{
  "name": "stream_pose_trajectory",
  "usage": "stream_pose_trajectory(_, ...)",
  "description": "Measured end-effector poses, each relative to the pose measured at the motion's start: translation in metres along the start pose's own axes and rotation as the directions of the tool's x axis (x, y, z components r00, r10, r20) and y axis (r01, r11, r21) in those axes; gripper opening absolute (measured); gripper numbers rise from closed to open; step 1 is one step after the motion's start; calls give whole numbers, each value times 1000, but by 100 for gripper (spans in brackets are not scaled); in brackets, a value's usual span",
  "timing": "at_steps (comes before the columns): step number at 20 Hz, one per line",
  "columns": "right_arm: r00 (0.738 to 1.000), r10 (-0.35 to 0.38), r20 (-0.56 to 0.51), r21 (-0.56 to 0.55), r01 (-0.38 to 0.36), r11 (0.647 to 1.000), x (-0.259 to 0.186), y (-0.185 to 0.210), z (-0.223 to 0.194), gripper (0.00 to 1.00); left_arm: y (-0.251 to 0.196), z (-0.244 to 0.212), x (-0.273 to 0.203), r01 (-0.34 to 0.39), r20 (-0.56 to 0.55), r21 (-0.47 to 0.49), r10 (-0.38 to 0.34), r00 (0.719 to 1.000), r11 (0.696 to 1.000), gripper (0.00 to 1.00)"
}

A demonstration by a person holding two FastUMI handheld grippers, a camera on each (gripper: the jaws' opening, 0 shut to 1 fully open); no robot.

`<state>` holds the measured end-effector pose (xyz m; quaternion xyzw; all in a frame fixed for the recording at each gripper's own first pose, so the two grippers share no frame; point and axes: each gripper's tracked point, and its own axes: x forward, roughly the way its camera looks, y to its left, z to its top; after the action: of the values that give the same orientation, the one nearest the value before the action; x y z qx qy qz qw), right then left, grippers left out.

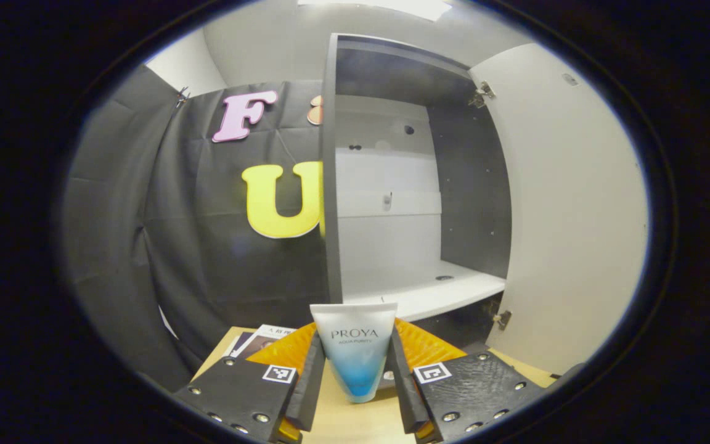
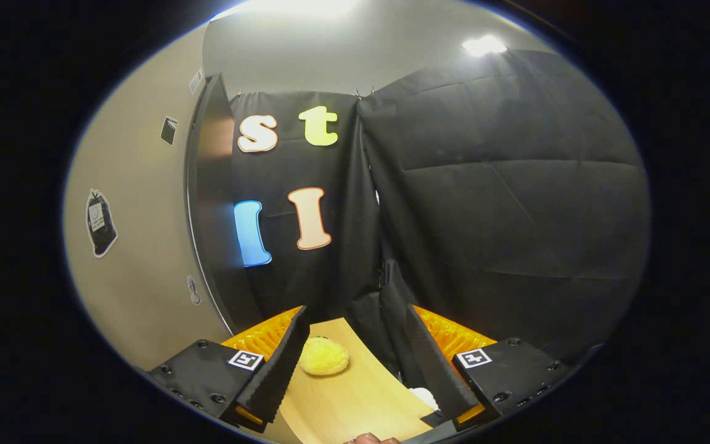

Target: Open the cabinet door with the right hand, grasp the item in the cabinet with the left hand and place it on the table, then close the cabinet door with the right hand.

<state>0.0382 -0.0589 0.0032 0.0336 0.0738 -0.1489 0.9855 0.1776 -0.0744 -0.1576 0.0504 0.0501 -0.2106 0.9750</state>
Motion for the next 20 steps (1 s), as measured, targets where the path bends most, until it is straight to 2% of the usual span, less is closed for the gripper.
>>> stream_pose_trajectory(6,997,-63,-36,15,64,998,-24,-12,-17,98,25,-81,-29,-14,-47,-80,11,999,997,55)
stream_pose_trajectory(7,996,-79,-39,13,80,997,-28,-14,-19,92,29,-94,-33,-20,-55,-83,15,998,996,55)
stream_pose_trajectory(8,995,-89,-36,12,89,996,-32,-14,-20,92,31,-107,-39,-24,-67,-84,18,998,996,55)
stream_pose_trajectory(14,991,-130,-43,-7,130,991,-54,-19,-30,92,16,-187,-60,-2,-100,-82,-7,995,997,55)
stream_pose_trajectory(20,987,-143,-73,-72,138,988,-68,-16,-41,92,14,-267,-96,-81,-159,-111,63,985,991,55)
